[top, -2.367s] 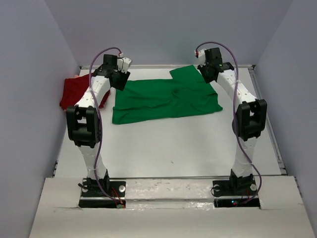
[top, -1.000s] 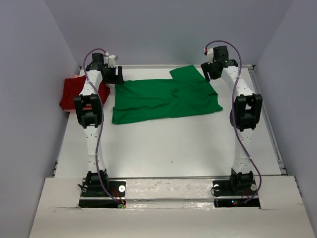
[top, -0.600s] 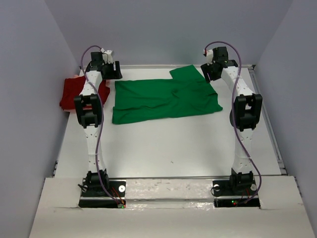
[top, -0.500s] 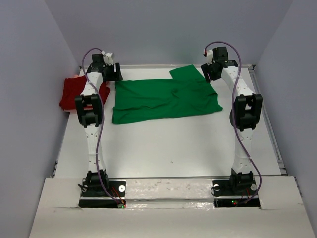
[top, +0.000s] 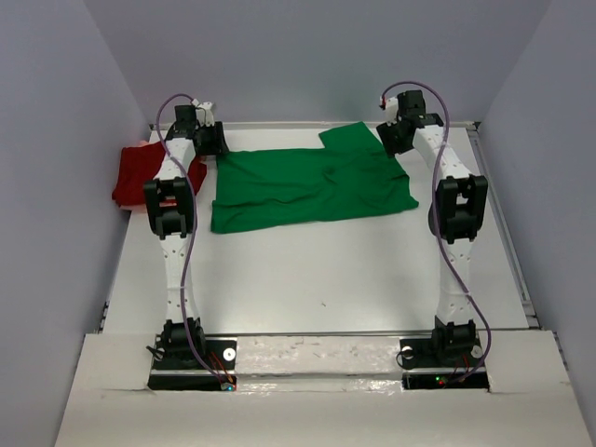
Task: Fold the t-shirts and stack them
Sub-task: Fold the tshirt
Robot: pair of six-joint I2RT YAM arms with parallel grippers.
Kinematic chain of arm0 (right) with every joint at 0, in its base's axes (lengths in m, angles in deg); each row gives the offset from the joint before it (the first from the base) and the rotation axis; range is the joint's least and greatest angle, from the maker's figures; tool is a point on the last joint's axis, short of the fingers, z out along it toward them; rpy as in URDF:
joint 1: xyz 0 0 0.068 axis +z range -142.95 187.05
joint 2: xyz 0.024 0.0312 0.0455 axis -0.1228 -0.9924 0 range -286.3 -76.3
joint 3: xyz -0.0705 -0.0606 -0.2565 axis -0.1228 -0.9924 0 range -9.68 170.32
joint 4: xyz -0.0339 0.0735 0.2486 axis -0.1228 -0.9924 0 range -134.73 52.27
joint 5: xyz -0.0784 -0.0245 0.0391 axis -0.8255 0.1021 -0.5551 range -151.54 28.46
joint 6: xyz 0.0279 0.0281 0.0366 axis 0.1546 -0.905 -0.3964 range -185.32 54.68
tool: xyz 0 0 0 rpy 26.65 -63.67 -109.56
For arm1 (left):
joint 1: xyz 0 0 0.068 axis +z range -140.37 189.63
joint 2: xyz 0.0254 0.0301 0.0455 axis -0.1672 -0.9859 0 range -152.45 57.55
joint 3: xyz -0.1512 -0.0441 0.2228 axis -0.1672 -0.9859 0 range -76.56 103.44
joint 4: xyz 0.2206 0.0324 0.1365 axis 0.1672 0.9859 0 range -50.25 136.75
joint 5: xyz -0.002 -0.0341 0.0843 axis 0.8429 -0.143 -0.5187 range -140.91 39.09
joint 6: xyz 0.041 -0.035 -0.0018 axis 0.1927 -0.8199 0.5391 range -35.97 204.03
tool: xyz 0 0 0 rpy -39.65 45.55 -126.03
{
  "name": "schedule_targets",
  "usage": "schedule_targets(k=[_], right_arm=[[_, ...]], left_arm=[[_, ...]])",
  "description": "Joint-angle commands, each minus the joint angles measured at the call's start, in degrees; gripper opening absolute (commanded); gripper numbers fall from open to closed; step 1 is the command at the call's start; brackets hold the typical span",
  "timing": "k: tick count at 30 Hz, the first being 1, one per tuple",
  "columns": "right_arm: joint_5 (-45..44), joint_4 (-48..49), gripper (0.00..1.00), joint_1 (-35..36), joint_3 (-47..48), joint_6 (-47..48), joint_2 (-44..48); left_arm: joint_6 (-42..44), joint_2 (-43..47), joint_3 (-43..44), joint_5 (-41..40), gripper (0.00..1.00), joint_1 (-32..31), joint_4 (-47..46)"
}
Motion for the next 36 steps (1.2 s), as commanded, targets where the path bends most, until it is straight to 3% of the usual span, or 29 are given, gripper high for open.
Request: schedule_targets(k=[1, 6, 13, 20, 36], right_arm=[[0.6, -1.0, 0.61, -0.3, 5.2, 0.3, -1.6], [0.9, -2.3, 0.61, -0.3, 9.7, 0.0, -4.6], [1.6, -2.6, 0.62, -0.3, 14.8, -0.9, -8.3], [6.4, -1.6, 0.63, -0.3, 19.6, -2.8, -12.7], [10.2, 3.1, 0.59, -0.3, 24.7, -3.9, -20.3]], left_arm=[[-0.2, -1.2, 1.4, 1.4, 0.52, -0.1, 1.9], [0.3, -1.2, 1.1, 0.7, 0.32, -0.3, 2.4], [0.9, 0.0, -0.2, -1.2, 0.31, -0.8, 2.7], [1.6, 2.3, -2.0, -1.8, 0.23, -2.0, 3.0], [4.9, 5.2, -4.9, -3.3, 0.23, -3.5, 3.4]])
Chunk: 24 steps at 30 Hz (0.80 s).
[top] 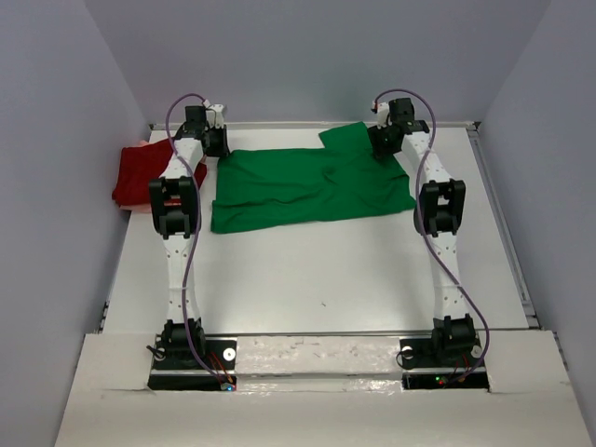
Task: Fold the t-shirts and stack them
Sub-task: Fold the tshirt
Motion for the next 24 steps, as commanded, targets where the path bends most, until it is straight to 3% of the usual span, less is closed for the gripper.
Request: schedule_targets(k=[1, 24], right_arm=[[1.0, 4.2, 0.61, -0.3, 3.5, -0.3, -1.0], [-1.2, 10.4, 0.67, -0.3, 4.3, 1.3, -2.4]], left_arm=[[1.4, 3.9, -2.3, -0.2, 0.23, -0.9, 3.8], [3.5, 5.4, -2.5, -2.6, 0.20, -5.0, 4.6]])
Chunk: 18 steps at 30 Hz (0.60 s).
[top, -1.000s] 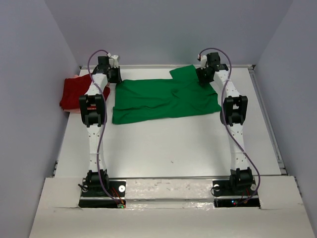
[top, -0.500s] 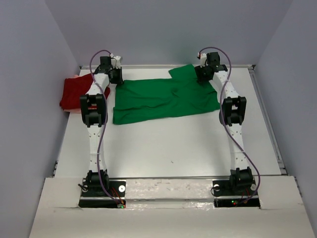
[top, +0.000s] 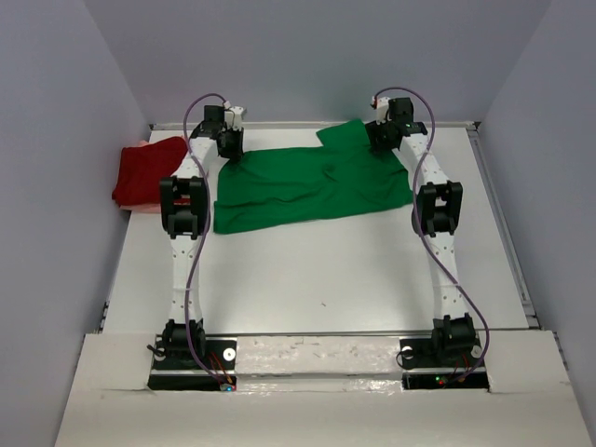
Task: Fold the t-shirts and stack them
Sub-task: Fold the tshirt
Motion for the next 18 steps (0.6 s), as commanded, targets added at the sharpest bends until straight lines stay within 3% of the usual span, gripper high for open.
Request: schedule_targets(k=[1, 6, 7, 8, 10, 18], right_arm=[[-0.5, 4.7, 0.67, -0.3, 1.0, 0.8, 0.4], [0.0, 4.2, 0.66, -0.3, 1.2, 0.5, -0.7], [0.1, 4.0, 0.66, -0.3, 1.0, 0.7, -0.6], [0.3, 3.7, 0.66, -0.3, 0.5, 0.9, -0.3], [0.4, 3.4, 0.66, -0.3, -0.9, 1.3, 0.9], [5.5, 2.9, 0.66, -0.3, -6.6, 2.4, 8.3]], left_arm=[[1.0, 4.0, -1.0, -0.6, 0.20, -0.5, 2.8], [1.4, 4.2, -1.3, -2.0, 0.19, -0.6, 2.7], [1.6, 4.2, -1.3, -2.2, 0.16, -0.7, 2.7], [1.6, 4.2, -1.2, -3.4, 0.06, -0.8, 2.8], [1.6, 4.2, -1.2, -4.9, 0.01, -0.9, 2.7], [1.5, 3.6, 0.5, -10.7, 0.00, -0.9, 2.6]])
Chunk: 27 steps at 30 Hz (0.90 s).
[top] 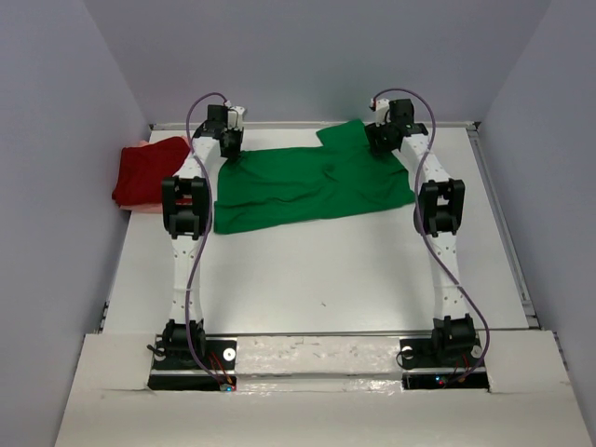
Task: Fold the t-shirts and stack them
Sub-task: Fold the tshirt
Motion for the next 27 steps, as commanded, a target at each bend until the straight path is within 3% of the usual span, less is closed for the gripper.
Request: schedule_targets(k=[1, 13, 27], right_arm=[[4.1, 0.2, 0.66, -0.3, -2.1, 0.9, 6.9], [4.1, 0.0, 0.71, -0.3, 1.8, 2.1, 6.6], [-0.8, 2.5, 0.68, -0.3, 11.1, 0.4, -3.5]], left_arm=[[0.8, 3.3, 0.4, -4.3, 0.00, 0.0, 2.3], [1.8, 2.9, -0.2, -4.4, 0.00, -1.3, 3.1], [2.9, 5.1, -3.4, -6.1, 0.00, -2.2, 2.0]])
